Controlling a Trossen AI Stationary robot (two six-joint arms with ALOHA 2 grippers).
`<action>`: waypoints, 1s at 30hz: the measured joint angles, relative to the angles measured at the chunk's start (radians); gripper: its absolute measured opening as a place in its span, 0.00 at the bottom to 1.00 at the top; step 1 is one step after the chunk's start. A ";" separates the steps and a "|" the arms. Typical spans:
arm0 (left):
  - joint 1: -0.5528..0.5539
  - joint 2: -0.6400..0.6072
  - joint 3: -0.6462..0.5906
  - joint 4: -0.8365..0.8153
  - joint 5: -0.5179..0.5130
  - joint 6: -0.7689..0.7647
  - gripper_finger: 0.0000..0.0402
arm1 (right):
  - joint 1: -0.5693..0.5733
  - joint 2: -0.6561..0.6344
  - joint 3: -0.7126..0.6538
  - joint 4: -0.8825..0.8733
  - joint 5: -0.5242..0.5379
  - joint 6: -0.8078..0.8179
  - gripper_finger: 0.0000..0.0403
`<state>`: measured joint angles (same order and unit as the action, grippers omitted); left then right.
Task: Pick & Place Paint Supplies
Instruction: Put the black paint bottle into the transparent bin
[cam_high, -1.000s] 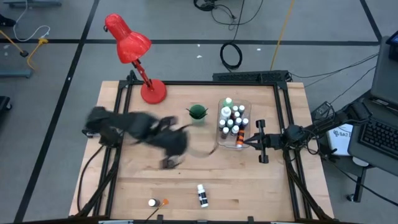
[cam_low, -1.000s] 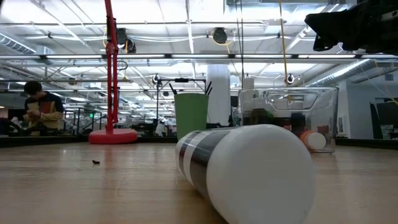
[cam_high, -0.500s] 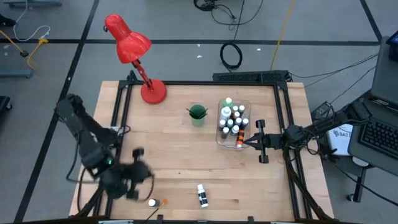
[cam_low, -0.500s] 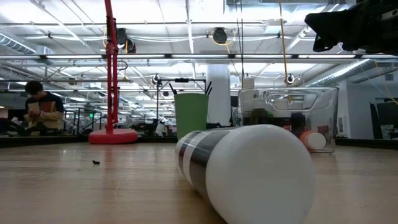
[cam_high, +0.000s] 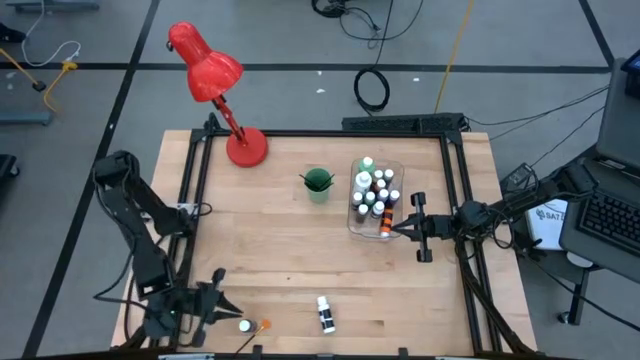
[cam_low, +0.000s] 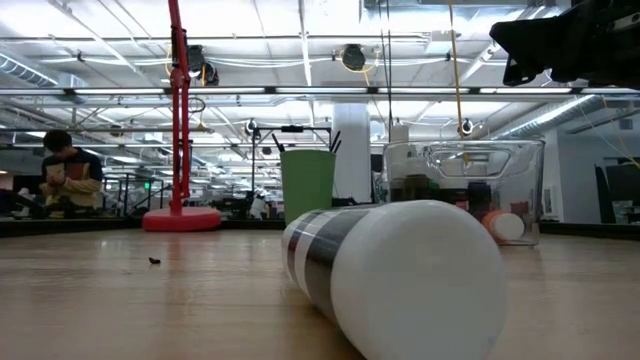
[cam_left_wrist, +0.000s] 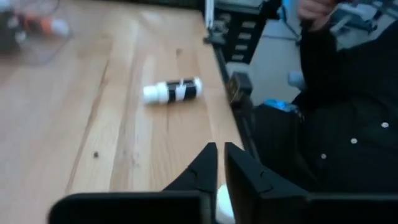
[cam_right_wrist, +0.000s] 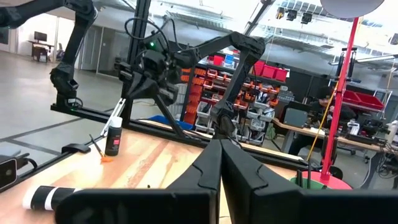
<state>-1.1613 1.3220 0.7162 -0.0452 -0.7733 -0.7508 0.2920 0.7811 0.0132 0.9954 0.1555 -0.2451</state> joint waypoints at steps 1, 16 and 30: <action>0.012 0.000 -0.003 -0.007 0.034 -0.010 0.11 | 0.000 0.000 0.000 -0.001 0.000 0.000 0.01; 0.086 0.056 -0.003 0.081 0.280 0.134 0.70 | 0.000 0.000 0.000 -0.009 0.000 -0.003 0.01; 0.144 0.164 -0.003 0.080 0.385 0.073 0.72 | 0.000 0.000 0.000 -0.011 0.000 0.001 0.01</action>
<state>-1.0174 1.4864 0.7132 0.0345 -0.3879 -0.6777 0.2920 0.7815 0.0132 0.9848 0.1555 -0.2437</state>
